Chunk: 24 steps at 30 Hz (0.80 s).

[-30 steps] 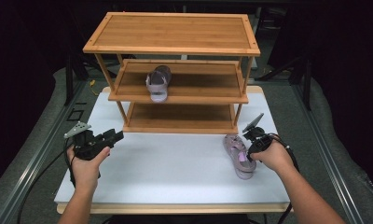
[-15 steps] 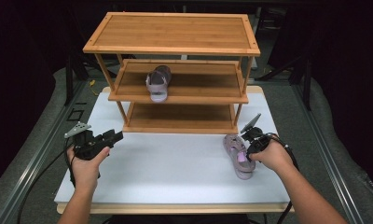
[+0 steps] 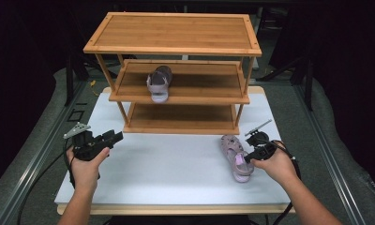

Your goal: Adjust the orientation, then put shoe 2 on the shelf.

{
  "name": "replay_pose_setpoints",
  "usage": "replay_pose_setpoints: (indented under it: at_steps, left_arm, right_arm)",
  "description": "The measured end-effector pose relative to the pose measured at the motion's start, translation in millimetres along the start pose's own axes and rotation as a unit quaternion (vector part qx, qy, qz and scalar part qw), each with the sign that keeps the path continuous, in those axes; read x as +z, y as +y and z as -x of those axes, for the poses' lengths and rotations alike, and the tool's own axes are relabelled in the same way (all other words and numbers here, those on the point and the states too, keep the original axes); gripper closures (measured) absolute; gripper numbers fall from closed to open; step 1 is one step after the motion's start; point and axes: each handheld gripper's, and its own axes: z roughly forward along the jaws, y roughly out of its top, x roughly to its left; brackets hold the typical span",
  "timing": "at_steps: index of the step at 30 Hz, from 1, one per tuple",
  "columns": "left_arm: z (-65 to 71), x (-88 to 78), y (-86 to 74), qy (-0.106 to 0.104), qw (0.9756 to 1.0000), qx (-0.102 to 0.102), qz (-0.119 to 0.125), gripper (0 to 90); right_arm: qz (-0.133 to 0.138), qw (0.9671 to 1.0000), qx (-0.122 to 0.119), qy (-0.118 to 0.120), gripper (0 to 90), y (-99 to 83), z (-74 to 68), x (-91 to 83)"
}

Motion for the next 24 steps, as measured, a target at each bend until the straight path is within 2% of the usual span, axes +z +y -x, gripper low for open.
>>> replay_pose_setpoints:
  at_steps: [3,5,6,7,9,12,15,16,19,21,22,24]
  left_arm:
    - [-0.3,-0.2,0.7,0.000,1.0000,-0.001,0.002,54.8]
    - [-0.8,-0.5,1.0,0.001,1.0000,-0.002,0.003,54.8]
    - [-0.8,-0.5,1.0,0.001,1.0000,-0.002,0.003,54.8]
    - [-1.8,-0.8,1.2,0.002,1.0000,-0.002,0.002,54.9]
    - [-3.7,-1.1,1.9,0.002,1.0000,-0.005,0.005,54.9]
    - [-5.8,-2.3,1.7,0.007,0.9999,-0.008,0.007,54.9]
    - [-5.3,-3.5,1.4,0.010,0.9999,-0.002,0.009,54.9]
    - [-5.8,-4.2,2.2,0.012,0.9998,-0.003,0.012,54.8]
    - [-7.8,-5.9,2.8,0.011,0.9998,-0.006,0.015,54.8]
    - [-11.0,-7.5,3.1,0.015,0.9997,-0.010,0.017,54.9]
    - [-11.0,-7.5,3.1,0.015,0.9997,-0.010,0.017,54.9]
    - [-14.1,-9.7,3.2,0.017,0.9995,-0.014,0.021,54.8]
  right_arm:
    - [0.041,0.9991,0.006,0.004,83.4,-7.1,-2.3,-6.7]
    - [0.078,0.9968,0.016,0.007,83.4,-12.8,-5.0,-14.4]
    - [0.078,0.9968,0.016,0.007,83.4,-12.8,-5.0,-14.4]
    - [0.120,0.9922,0.028,0.023,83.4,-19.4,-7.2,-20.6]
    - [0.154,0.9873,0.035,0.013,83.4,-25.1,-11.7,-25.0]
    - [0.213,0.9766,0.032,-0.002,83.4,-35.6,-21.4,-28.1]
    - [0.242,0.9696,0.039,-0.004,83.4,-43.6,-27.6,-24.2]
    - [0.246,0.9685,0.040,0.000,83.4,-44.9,-28.3,-22.9]
    - [0.267,0.9618,0.059,0.003,83.4,-49.3,-33.1,-20.5]
    - [0.290,0.9547,0.065,0.014,83.4,-52.4,-36.9,-20.1]
    - [0.303,0.9505,0.068,0.014,83.4,-53.1,-38.9,-19.3]
    - [0.320,0.9445,0.072,0.012,83.4,-54.3,-42.7,-19.4]
